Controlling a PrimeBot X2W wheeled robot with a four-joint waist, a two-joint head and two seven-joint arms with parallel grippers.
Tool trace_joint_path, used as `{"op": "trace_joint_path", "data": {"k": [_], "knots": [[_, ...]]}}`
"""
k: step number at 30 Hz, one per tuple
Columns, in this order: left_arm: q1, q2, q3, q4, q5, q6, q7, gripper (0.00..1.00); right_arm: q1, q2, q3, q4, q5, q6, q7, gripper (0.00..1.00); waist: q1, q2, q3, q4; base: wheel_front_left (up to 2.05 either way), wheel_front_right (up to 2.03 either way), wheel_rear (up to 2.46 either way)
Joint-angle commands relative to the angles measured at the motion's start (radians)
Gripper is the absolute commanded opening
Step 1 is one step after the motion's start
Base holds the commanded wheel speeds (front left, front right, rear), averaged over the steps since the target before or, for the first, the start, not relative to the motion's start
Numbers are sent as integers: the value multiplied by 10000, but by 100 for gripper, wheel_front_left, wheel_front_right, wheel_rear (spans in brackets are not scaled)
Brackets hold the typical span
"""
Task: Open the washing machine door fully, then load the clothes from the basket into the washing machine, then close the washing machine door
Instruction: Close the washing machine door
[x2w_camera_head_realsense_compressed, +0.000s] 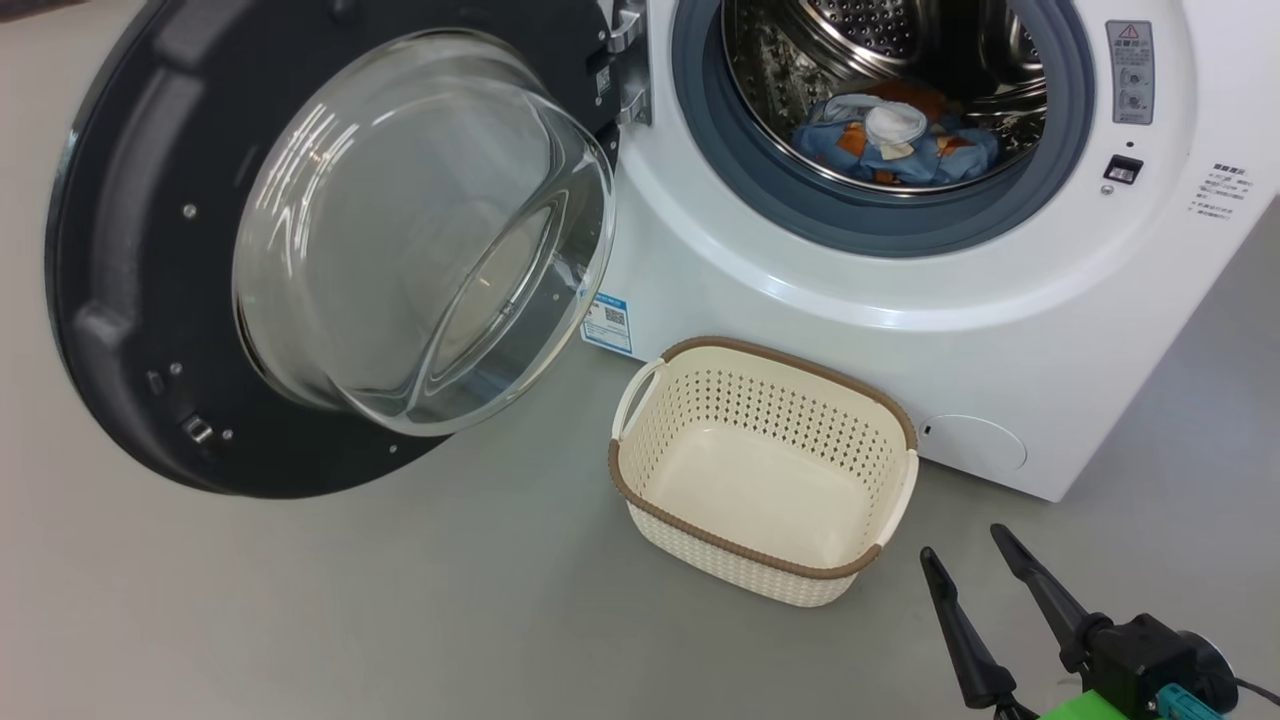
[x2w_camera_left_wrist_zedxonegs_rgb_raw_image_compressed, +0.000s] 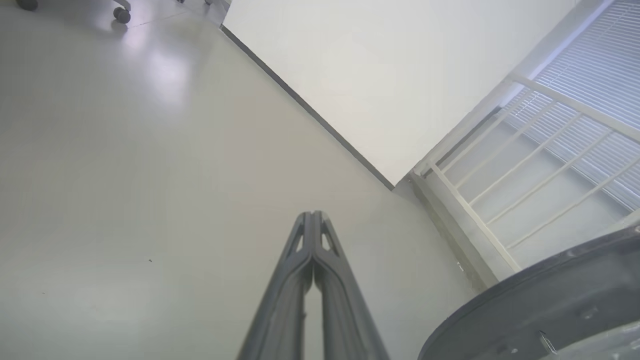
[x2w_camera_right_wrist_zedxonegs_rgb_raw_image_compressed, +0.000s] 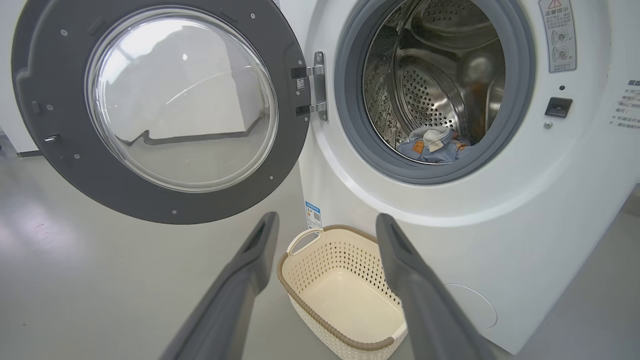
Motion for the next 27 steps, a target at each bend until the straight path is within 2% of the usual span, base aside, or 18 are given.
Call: {"op": "trace_joint_path", "data": {"k": [1, 3, 4, 8, 12, 17, 22, 27], "knots": [[-707, 913, 739, 571, -163, -117, -51, 0, -54, -29, 122, -242, 51, 16, -48, 100, 0, 0, -67, -50, 0, 0, 0], [-1320, 1413, 1210, 1408, -704, -235, -37, 0, 21, 33, 38, -268, 35, 16, -48, 100, 0, 0, -125, -83, 0, 0, 0], [-1320, 1413, 1210, 1408, -704, -235, -37, 0, 21, 33, 38, -268, 35, 16, -48, 100, 0, 0, -125, -83, 0, 0, 0], [-2320, 2591, 1998, 2787, -1640, -233, 253, 0, 240, 165, -105, -353, -10, 16, -48, 100, 0, 0, -240, -156, 0, 0, 0], [-3112, 3556, 2587, 3808, -2312, -8, 558, 0, 467, 263, -255, -422, -52, 16, -48, 100, 0, 0, -314, -197, 0, 0, 0], [-3857, 4524, 3076, 4416, -2814, 274, 719, 0, 607, 284, -320, -500, -81, 16, -48, 100, 0, 0, -311, -270, 0, 0, 0], [-4768, 5306, 3034, 4687, -3100, 377, 1080, 0, 565, 195, -294, -515, -81, 16, -48, 100, 0, 0, -219, -373, 0, 0, 0], [-5791, 5744, 2510, 4868, -3215, 488, 1726, 0, 466, 150, -171, -494, -103, 16, -48, 100, 0, 0, -111, -513, 0, 0, 0]]}}
